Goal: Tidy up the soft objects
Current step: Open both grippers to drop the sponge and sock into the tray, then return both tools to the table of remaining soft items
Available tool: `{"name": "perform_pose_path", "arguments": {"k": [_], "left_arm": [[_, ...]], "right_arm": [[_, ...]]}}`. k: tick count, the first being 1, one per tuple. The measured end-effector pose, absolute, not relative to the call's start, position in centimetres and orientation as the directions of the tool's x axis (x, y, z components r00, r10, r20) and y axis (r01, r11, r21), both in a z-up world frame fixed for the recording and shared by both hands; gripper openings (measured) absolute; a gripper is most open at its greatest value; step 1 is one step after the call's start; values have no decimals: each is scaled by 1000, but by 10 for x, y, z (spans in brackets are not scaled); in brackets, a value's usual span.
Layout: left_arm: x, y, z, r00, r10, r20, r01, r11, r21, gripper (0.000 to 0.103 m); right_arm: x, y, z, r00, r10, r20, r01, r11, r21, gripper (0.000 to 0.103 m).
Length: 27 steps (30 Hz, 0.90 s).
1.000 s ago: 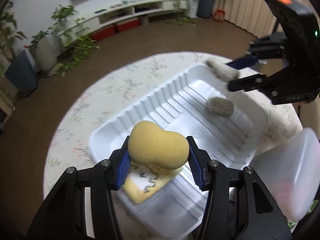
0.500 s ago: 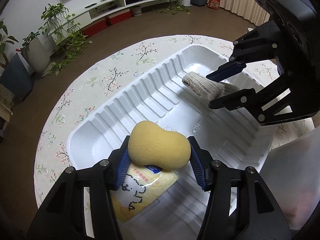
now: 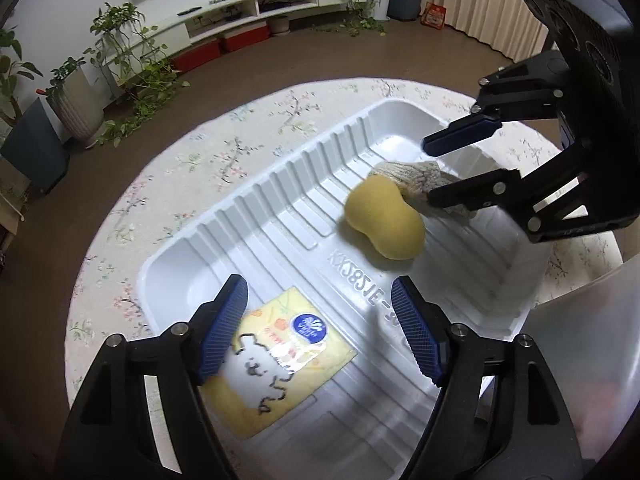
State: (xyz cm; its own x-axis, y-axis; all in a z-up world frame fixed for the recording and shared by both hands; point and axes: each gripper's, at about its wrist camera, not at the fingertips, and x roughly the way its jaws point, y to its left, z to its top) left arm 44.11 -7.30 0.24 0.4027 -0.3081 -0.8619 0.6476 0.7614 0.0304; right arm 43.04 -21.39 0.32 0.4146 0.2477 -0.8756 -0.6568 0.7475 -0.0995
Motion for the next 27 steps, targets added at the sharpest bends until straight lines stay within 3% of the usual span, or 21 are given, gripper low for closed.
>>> {"name": "perform_pose_path", "arguments": {"k": [7, 18, 27], "left_arm": [[438, -52, 22, 453, -314, -835, 596, 803, 22, 73], [397, 24, 77, 590, -350, -728, 452, 890, -61, 81], [295, 69, 106, 684, -393, -615, 386, 910, -153, 93]], "right_arm": [[432, -236, 24, 468, 251, -847, -610, 785, -105, 41], [402, -294, 66, 566, 243, -787, -502, 859, -96, 60], [313, -367, 112, 650, 262, -713, -403, 915, -31, 83]]}}
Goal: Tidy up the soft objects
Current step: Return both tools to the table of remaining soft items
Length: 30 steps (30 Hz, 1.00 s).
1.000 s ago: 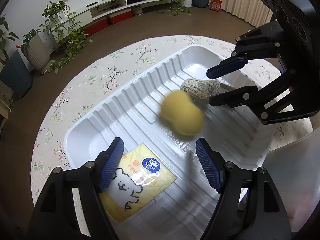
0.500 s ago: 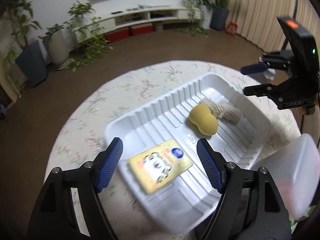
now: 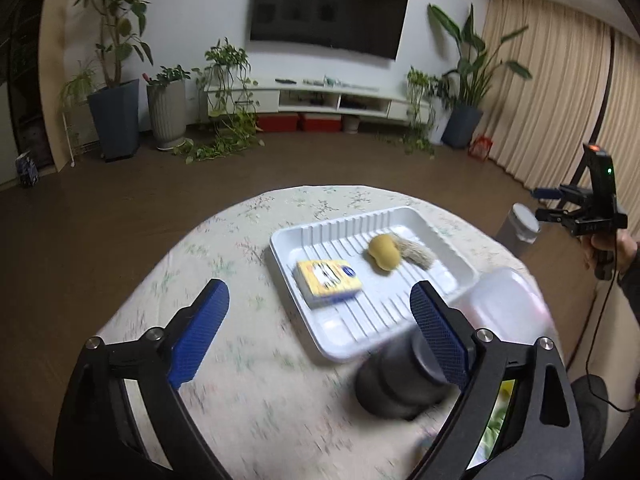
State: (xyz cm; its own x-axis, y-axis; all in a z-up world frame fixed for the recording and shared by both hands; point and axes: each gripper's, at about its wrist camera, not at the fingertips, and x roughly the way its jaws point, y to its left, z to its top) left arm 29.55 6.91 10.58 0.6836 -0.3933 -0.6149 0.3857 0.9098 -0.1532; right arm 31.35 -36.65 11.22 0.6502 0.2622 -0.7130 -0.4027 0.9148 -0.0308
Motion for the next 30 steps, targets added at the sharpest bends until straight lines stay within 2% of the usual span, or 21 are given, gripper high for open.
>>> {"name": "perform_pose_path", "arguments": {"k": [6, 11, 15, 24, 30], "left_arm": [[220, 63, 104, 715, -398, -575, 373, 913, -167, 103], [162, 65, 102, 757, -382, -531, 313, 924, -219, 103], [122, 60, 95, 783, -351, -514, 272, 936, -226, 103], [69, 23, 49, 733, -326, -598, 284, 944, -167, 103], [61, 18, 17, 703, -307, -642, 234, 952, -199, 103]], "right_arm": [[239, -387, 117, 667, 279, -691, -366, 930, 22, 90], [174, -383, 117, 668, 347, -659, -371, 922, 109, 100], [126, -368, 114, 670, 385, -634, -371, 914, 163, 101], [52, -305, 77, 664, 401, -632, -345, 913, 216, 101], [37, -275, 40, 630, 413, -658, -305, 911, 279, 101]]}}
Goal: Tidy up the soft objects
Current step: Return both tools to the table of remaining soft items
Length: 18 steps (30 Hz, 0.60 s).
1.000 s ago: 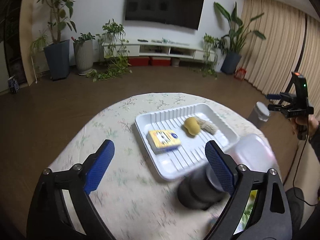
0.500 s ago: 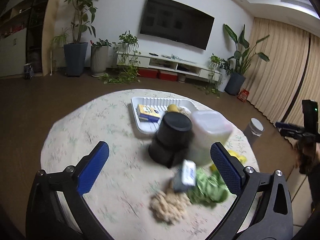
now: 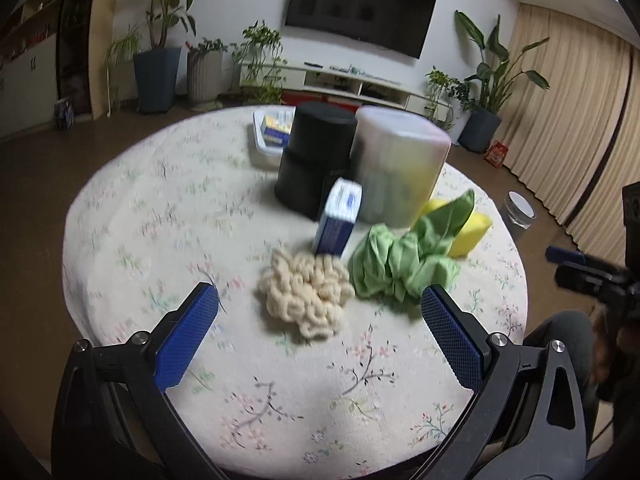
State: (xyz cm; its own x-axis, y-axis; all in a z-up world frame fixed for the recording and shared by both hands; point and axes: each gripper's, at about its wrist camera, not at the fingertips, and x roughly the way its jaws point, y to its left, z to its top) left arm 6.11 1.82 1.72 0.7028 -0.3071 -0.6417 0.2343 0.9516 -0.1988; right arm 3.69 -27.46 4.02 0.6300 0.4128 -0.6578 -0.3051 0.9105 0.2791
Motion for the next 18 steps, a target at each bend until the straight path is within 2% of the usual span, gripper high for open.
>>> {"name": "perform_pose_path", "arguments": {"k": [8, 12, 15, 18], "left_arm": [[73, 6, -9, 655, -289, -698, 236, 956, -175, 103], [83, 3, -16, 638, -282, -717, 231, 958, -172, 103], [92, 5, -19, 633, -267, -727, 215, 962, -166, 103], [99, 8, -22, 627, -253, -737, 191, 967, -170, 103]], "right_arm": [[42, -241, 21, 614, 391, -686, -325, 917, 231, 99], [52, -231, 15, 610, 375, -698, -331, 921, 205, 93], [61, -224, 7, 584, 385, -715, -337, 916, 218, 85], [73, -216, 2, 558, 390, -732, -337, 913, 230, 84]]}}
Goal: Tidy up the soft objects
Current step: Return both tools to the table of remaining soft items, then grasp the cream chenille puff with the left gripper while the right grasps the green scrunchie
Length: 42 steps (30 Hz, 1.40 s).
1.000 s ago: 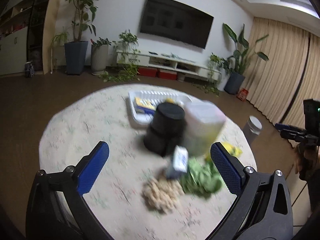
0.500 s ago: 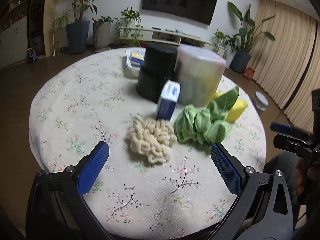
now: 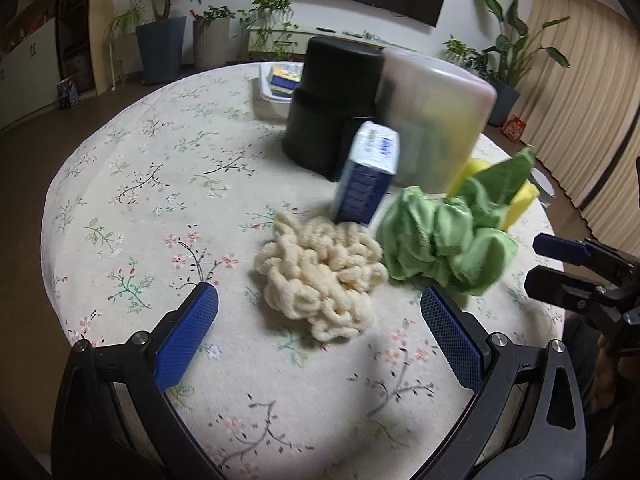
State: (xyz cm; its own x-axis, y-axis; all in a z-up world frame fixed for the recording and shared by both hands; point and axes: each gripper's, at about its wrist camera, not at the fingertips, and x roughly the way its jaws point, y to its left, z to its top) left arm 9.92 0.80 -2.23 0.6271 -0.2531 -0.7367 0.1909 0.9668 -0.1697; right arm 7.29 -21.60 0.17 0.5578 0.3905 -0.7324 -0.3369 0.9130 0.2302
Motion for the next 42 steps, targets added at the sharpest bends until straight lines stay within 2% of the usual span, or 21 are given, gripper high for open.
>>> {"name": "perform_pose_path", "arguments": {"k": [12, 25, 27, 29, 30, 32, 34, 35, 37, 40, 42], "left_arm": [[124, 1, -39, 566, -180, -805, 150, 982, -114, 103], [134, 3, -41, 573, -141, -807, 112, 989, -93, 101], [135, 0, -42, 582, -112, -805, 114, 992, -56, 93], [133, -2, -41, 597, -91, -797, 124, 992, -20, 77], [131, -3, -41, 601, -95, -794, 130, 991, -21, 73], [128, -7, -40, 612, -100, -785, 148, 989, -10, 59], [125, -11, -39, 618, -112, -778, 168, 986, -8, 48], [123, -13, -39, 619, -118, -776, 177, 984, -9, 43], [122, -12, -38, 619, -136, -774, 184, 983, -26, 39], [120, -7, -37, 617, -157, -771, 175, 983, -60, 32], [116, -5, -36, 617, -170, -769, 169, 982, -81, 31]], "right_arm": [[104, -196, -7, 471, 372, -800, -306, 919, 247, 83], [136, -172, -24, 398, 387, -832, -289, 913, 287, 83], [142, -167, -29, 395, 379, -837, -283, 917, 282, 83], [145, -162, -35, 392, 369, -843, -287, 919, 269, 83], [143, -160, -34, 411, 359, -838, -297, 922, 249, 79], [140, -159, -33, 414, 364, -835, -312, 918, 245, 72], [138, -161, -34, 411, 377, -830, -317, 913, 257, 56], [136, -161, -32, 412, 381, -828, -318, 911, 262, 55], [130, -162, -30, 423, 378, -824, -323, 912, 253, 48], [121, -163, -25, 439, 378, -815, -332, 911, 243, 43], [114, -167, -22, 443, 385, -809, -334, 909, 250, 42]]}}
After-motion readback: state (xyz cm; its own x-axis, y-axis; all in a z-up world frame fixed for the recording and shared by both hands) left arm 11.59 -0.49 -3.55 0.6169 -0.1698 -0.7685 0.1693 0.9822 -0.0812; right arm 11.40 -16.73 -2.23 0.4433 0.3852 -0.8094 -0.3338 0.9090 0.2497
